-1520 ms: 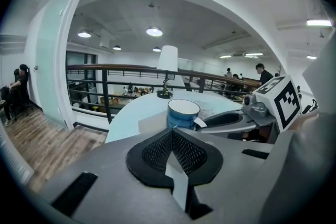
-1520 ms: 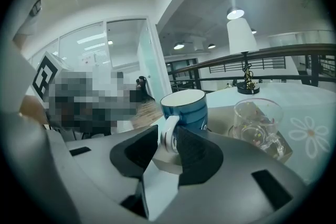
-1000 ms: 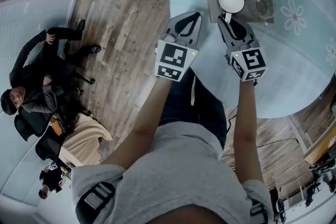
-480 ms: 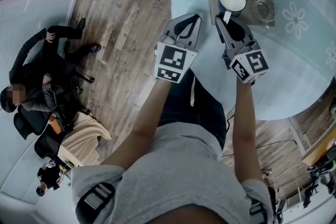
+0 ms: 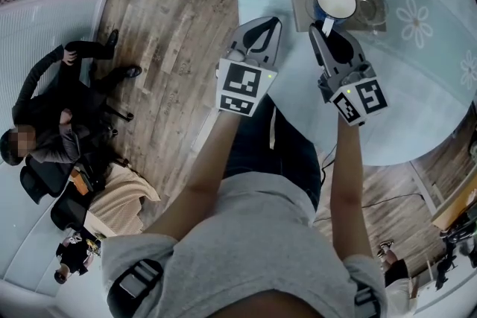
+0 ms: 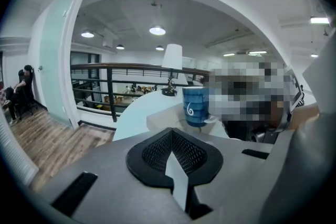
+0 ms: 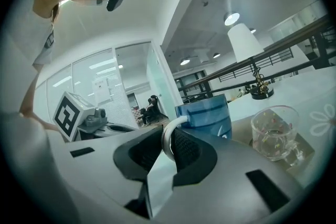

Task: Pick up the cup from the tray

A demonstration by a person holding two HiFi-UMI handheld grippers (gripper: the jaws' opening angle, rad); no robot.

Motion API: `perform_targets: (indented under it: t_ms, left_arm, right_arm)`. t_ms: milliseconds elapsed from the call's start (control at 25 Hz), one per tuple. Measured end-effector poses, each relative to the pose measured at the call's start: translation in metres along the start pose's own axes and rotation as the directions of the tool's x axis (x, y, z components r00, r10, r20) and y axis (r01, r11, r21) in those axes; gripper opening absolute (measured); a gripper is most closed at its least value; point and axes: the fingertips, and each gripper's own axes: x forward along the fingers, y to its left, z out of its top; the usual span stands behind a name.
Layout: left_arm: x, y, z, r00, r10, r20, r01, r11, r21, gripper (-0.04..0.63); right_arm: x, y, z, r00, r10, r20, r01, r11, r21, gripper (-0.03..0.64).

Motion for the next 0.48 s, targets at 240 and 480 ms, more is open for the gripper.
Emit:
perform_targets:
  t_ms: [240,480]
  left_arm:
    - [0.0,-0.016,0.005,0.999,-0.026,0.026,0.025,0.999,0.022,0.006]
    - [-0.004,-0.043,0.004,0.996,-0.081,0.03,0.08,0.996,0.044,0.006]
  right_arm:
    - [-0.031,0.0,-0.006,0.998,-0.061,0.012,0.061,0.998,0.026,0.044]
    - [-0.059,0.004,-0.023,0.993,-0.117,0.007,0.117,0.991,0.058,0.044]
